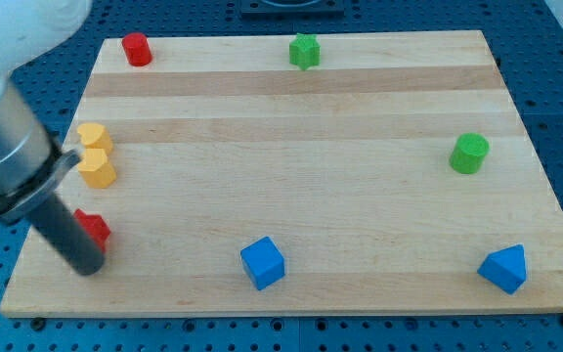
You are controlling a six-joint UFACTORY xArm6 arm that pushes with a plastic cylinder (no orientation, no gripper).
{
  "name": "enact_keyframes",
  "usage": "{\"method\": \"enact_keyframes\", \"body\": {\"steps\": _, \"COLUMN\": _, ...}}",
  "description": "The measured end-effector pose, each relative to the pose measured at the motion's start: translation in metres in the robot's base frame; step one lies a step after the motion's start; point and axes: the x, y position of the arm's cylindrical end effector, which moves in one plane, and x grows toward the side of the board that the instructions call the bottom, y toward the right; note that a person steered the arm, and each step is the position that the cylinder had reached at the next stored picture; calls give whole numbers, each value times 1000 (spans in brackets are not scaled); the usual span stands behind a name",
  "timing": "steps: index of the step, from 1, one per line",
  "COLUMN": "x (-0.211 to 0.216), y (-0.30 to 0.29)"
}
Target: Push the red star parallel to the right of the yellow heart
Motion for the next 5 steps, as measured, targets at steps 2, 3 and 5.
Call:
{"method": "enact_keyframes", "body": {"steps": 2, "x": 15, "y": -10}}
{"method": "enact_keyframes", "body": {"steps": 3, "x": 9, "y": -60}}
{"method": "enact_keyframes", "body": {"steps": 5, "x": -34, "y": -30}}
